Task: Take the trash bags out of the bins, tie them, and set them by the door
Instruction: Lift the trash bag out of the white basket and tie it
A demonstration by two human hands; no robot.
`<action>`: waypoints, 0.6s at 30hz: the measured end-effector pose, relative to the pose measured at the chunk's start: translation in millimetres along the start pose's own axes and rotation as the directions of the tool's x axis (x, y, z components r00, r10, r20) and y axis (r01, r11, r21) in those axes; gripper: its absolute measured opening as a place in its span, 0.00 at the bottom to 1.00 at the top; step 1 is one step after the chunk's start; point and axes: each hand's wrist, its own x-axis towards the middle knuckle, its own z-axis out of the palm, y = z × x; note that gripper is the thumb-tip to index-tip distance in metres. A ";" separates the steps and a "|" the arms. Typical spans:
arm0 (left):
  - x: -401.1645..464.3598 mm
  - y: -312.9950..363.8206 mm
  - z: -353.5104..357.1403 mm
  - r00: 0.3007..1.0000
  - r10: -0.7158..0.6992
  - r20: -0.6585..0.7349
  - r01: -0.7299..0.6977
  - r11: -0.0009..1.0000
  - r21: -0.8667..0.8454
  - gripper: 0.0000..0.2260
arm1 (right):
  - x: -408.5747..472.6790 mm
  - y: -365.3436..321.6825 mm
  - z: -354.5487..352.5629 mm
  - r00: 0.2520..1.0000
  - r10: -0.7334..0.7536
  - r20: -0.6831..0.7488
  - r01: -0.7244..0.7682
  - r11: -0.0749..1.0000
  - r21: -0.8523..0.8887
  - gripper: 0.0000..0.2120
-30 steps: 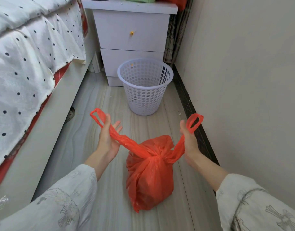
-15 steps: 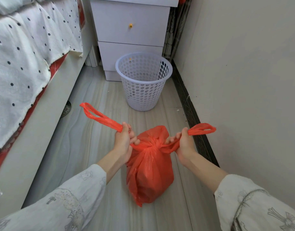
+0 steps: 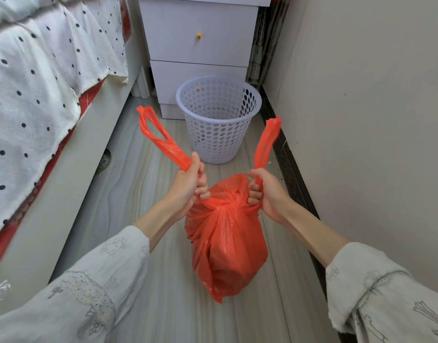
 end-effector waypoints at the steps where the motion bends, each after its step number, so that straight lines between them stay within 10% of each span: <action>1: 1.3 0.4 -2.5 1.000 -0.017 -0.003 0.017 1.000 -0.007 0.20 | -0.4 -0.5 1.7 0.999 0.034 0.005 -0.034 0.999 0.012 0.11; 5: 5.1 -0.7 -4.0 0.998 0.020 -0.066 -0.011 0.990 0.139 0.21 | 0.2 6.8 7.3 0.999 -0.037 0.009 0.038 0.949 -0.313 0.14; 9: 8.9 4.1 -7.3 0.962 0.268 -0.055 -0.176 0.759 0.627 0.22 | -0.2 15.0 14.1 0.989 -0.107 0.104 0.149 0.731 -0.666 0.17; 13: 5.8 13.7 -7.7 0.996 0.055 0.070 -0.081 0.886 0.457 0.19 | -10.0 15.7 26.9 0.949 -0.112 0.295 0.315 0.387 -0.866 0.17; 18: 2.5 26.4 -9.3 0.984 -0.052 0.170 -0.004 0.949 0.315 0.13 | -16.7 21.1 24.3 0.917 0.018 0.398 0.309 0.597 -0.740 0.04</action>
